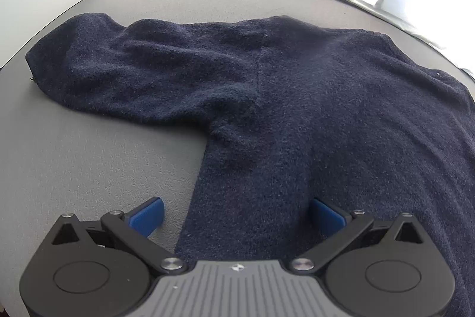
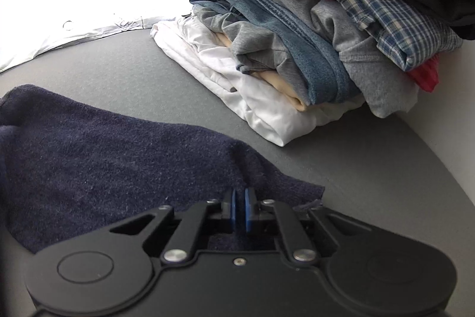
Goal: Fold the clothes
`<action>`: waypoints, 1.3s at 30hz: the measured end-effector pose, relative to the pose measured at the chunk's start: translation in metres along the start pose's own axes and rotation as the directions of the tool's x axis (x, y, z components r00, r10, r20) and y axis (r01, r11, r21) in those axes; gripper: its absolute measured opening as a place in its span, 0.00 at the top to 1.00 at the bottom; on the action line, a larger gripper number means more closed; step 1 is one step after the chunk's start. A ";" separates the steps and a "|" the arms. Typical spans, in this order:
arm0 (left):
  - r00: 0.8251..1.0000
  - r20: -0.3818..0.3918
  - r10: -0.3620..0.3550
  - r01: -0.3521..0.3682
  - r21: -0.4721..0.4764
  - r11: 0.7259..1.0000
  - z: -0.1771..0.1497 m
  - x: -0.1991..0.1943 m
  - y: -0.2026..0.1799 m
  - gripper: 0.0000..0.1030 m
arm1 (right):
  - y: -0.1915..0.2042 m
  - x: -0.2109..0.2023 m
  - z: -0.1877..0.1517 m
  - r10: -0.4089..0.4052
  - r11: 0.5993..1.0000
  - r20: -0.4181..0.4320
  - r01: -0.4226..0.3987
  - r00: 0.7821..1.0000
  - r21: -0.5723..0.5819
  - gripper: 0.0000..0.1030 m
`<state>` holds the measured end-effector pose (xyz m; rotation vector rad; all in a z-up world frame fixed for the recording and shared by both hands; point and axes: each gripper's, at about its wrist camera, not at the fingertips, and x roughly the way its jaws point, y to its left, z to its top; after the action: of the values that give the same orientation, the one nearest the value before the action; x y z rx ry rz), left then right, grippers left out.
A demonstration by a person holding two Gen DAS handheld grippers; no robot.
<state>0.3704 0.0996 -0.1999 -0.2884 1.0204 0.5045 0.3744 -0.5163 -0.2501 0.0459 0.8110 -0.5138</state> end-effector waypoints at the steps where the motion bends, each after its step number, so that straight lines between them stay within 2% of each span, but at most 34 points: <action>1: 1.000 0.005 0.001 -0.001 -0.001 1.000 -0.001 0.000 0.000 0.00 | -0.011 0.004 0.002 -0.001 0.999 -0.008 0.001 1.000 0.040 0.94; 4: 1.000 0.021 0.003 -0.003 -0.005 1.000 -0.004 0.000 -0.001 0.00 | -0.033 0.012 0.006 0.025 0.990 -0.028 -0.021 0.999 0.140 0.89; 6: 1.000 0.030 0.005 -0.005 -0.008 1.000 -0.005 -0.001 -0.001 0.00 | -0.029 0.013 0.006 -0.041 0.993 -0.036 0.045 0.999 0.110 0.68; 7: 0.999 0.034 0.006 -0.005 -0.008 1.000 -0.005 0.000 -0.002 0.00 | -0.026 0.013 0.006 -0.085 0.992 -0.035 0.087 0.996 0.086 0.51; 8: 0.999 0.037 0.006 -0.005 -0.008 1.000 -0.005 0.000 -0.001 0.00 | -0.025 0.013 0.005 -0.108 0.991 -0.034 0.110 0.994 0.081 0.40; 10: 0.999 0.042 0.005 -0.005 -0.007 1.000 -0.006 0.001 -0.001 0.00 | -0.026 0.010 0.002 -0.123 0.987 -0.039 0.127 0.992 0.100 0.37; 14: 0.999 0.038 0.004 -0.004 -0.006 1.000 -0.005 0.000 -0.002 0.00 | -0.026 -0.004 -0.007 -0.098 0.975 -0.063 0.109 0.993 0.194 0.32; 18: 1.000 0.019 -0.020 0.020 0.024 1.000 -0.008 -0.004 0.001 0.00 | -0.001 -0.034 -0.022 0.020 0.982 -0.030 -0.014 0.999 0.186 0.24; 23: 0.999 0.001 -0.037 0.037 0.067 0.997 -0.028 -0.018 0.007 0.00 | 0.032 -0.070 -0.037 0.174 0.970 -0.021 -0.167 0.985 0.174 0.21; 24: 0.999 -0.004 -0.041 0.042 0.076 0.996 -0.034 -0.022 0.009 0.00 | 0.041 -0.079 -0.040 0.212 0.965 -0.019 -0.206 0.977 0.161 0.21; 26: 0.999 -0.014 -0.051 0.052 0.098 0.994 -0.044 -0.029 0.014 0.00 | 0.059 -0.093 -0.043 0.316 0.941 -0.029 -0.309 0.948 0.135 0.21; 29: 0.998 -0.033 -0.060 0.063 0.127 0.990 -0.055 -0.039 0.023 0.00 | 0.084 -0.114 -0.053 0.468 0.881 -0.068 -0.460 0.881 0.113 0.21; 31: 0.998 -0.045 -0.052 0.057 0.126 0.990 -0.059 -0.044 0.030 0.00 | 0.094 -0.125 -0.061 0.523 0.850 -0.095 -0.510 0.847 0.131 0.21; 35: 0.993 -0.074 -0.088 0.093 0.064 0.994 -0.064 -0.048 0.052 0.00 | 0.106 -0.137 -0.085 0.558 0.829 -0.172 -0.535 0.812 0.165 0.21; 37: 0.992 -0.077 -0.096 0.102 0.074 0.992 -0.064 -0.048 0.052 0.01 | 0.108 -0.139 -0.096 0.553 0.833 -0.208 -0.524 0.807 0.179 0.21; 38: 0.993 -0.074 -0.093 0.100 0.096 0.990 -0.065 -0.048 0.049 0.03 | 0.108 -0.141 -0.100 0.551 0.834 -0.214 -0.524 0.806 0.175 0.25; 39: 0.993 -0.062 -0.098 0.105 0.115 0.988 -0.065 -0.050 0.048 0.13 | 0.108 -0.144 -0.103 0.551 0.835 -0.215 -0.525 0.807 0.166 0.28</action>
<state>0.2763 0.0973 -0.1890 -0.2492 1.0800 0.3442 0.2713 -0.3373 -0.2372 0.4342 0.9767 0.0007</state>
